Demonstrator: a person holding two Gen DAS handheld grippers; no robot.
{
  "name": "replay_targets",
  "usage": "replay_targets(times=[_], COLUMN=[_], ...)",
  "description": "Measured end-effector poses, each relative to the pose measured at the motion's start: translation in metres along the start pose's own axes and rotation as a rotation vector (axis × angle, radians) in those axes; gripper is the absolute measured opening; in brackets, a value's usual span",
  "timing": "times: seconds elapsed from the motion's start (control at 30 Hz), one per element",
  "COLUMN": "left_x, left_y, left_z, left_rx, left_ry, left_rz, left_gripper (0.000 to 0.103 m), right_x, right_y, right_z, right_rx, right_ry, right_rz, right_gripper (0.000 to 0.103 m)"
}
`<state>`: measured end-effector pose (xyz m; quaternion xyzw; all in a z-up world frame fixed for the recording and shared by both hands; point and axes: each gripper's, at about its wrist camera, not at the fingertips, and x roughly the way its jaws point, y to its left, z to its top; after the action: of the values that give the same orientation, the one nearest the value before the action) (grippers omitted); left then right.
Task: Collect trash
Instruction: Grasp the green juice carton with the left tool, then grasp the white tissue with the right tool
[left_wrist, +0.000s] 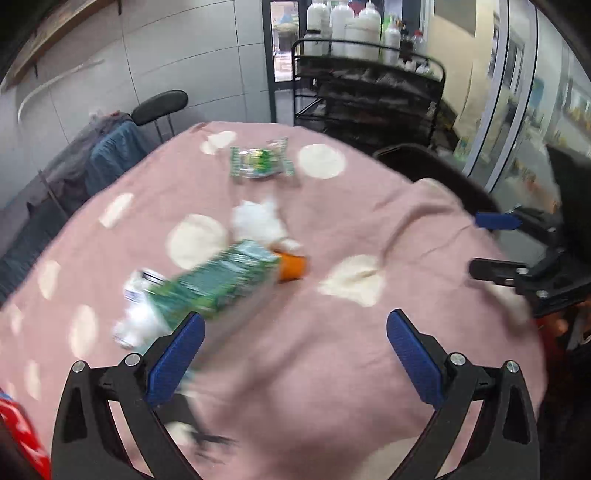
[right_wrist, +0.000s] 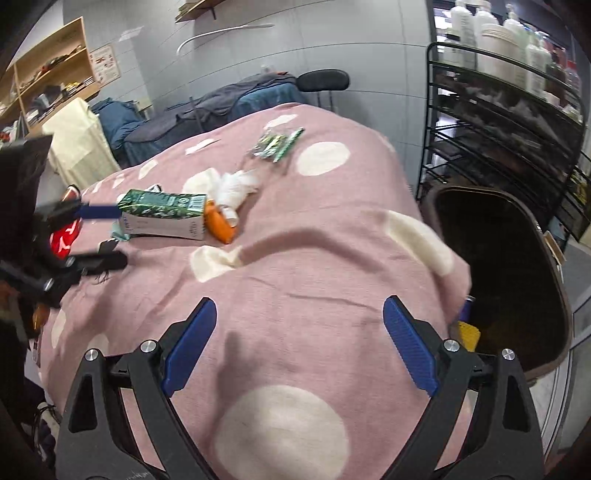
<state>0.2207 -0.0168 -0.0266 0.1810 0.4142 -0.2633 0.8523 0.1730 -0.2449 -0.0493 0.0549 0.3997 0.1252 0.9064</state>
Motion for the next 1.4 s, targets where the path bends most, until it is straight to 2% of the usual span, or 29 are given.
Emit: replay_targets(times=[0.17,0.3,0.43,0.53,0.6,0.67,0.77,0.93,1.23,1.4], left_x=[0.022,0.052,0.076,0.09,0.099,0.104,0.099,0.066,-0.017,-0.045], left_y=[0.035,0.043,0.044,0.043,0.042,0.041,0.039,0.037,0.045,0.052], left_z=[0.018,0.025,0.029,0.03,0.03,0.029,0.025,0.017,-0.023,-0.051], left_rx=[0.097,0.186,0.211,0.215,0.206,0.197,0.19,0.1,-0.182,-0.343], left_ry=[0.143,0.277,0.369,0.421,0.454,0.464,0.434,0.306,-0.027,-0.145], left_rz=[0.015,0.015,-0.01,-0.033,-0.032,-0.032,-0.025,-0.043,-0.022,-0.031], left_gripper=[0.096,0.091,0.086,0.074,0.062,0.054,0.051,0.049,0.049,0.049], right_x=[0.009,0.013,0.013,0.014,0.014,0.015,0.015,0.014,0.027,0.052], right_y=[0.014,0.018,0.018,0.017,0.016,0.016,0.015,0.016,0.029,0.038], right_z=[0.002,0.004,0.002,0.004,0.005,0.006,0.007,0.01,0.033,0.058], right_rx=[-0.019,-0.027,-0.03,-0.025,-0.018,-0.014,-0.011,-0.008,-0.045,-0.021], right_ry=[0.028,0.043,0.048,0.05,0.051,0.052,0.051,0.045,0.053,0.097], right_rz=[0.055,0.073,0.082,0.087,0.092,0.095,0.098,0.109,0.138,0.178], right_gripper=[0.091,0.091,0.092,0.092,0.092,0.092,0.092,0.092,0.092,0.092])
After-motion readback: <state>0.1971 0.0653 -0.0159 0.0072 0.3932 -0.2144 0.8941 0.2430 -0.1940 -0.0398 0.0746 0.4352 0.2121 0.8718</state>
